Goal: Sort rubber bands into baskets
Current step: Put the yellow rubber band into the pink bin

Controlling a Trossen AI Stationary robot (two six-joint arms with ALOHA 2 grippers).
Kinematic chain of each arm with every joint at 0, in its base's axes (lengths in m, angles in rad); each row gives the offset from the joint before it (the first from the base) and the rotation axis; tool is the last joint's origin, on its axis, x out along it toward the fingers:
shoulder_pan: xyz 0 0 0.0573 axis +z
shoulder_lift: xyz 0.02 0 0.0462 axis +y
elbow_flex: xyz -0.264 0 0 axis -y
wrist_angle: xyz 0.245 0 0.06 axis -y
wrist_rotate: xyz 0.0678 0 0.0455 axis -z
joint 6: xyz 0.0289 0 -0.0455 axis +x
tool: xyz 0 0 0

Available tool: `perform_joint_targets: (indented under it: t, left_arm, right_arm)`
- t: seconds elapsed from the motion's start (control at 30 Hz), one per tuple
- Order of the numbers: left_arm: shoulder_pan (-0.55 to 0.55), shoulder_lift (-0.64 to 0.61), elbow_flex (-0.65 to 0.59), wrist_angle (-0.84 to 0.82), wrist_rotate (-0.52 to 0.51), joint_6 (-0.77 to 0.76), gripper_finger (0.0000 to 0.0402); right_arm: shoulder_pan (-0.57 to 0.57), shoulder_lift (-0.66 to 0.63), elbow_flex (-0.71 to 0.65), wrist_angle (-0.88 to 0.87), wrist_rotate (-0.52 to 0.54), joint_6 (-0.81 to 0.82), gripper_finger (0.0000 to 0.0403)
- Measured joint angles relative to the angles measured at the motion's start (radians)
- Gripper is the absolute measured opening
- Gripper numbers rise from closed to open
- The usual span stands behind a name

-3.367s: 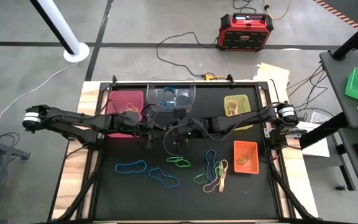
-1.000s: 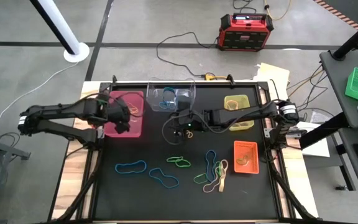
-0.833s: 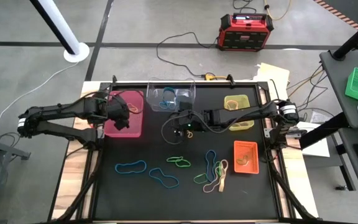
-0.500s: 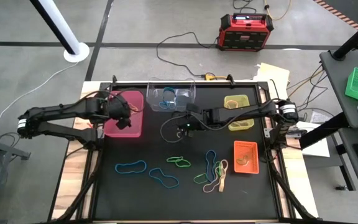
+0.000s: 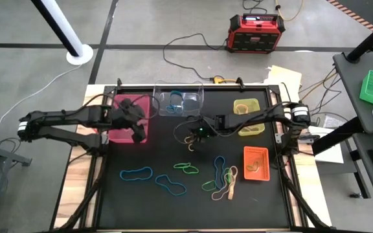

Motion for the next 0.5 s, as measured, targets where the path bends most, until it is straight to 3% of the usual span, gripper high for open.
perform_joint_targets:
  t: [0.3, 0.5]
  left_arm:
    - [-0.076, 0.000, -0.095, 0.318, 0.227, 0.169, 0.0187]
    - [-0.078, 0.005, -0.182, 0.555, 0.311, 0.218, 0.0187]
  right_arm:
    - [-0.024, 0.001, -0.172, 0.179, -0.053, -0.026, 0.0192]
    - [-0.032, 0.023, -0.206, 0.249, -0.049, -0.029, 0.0191]
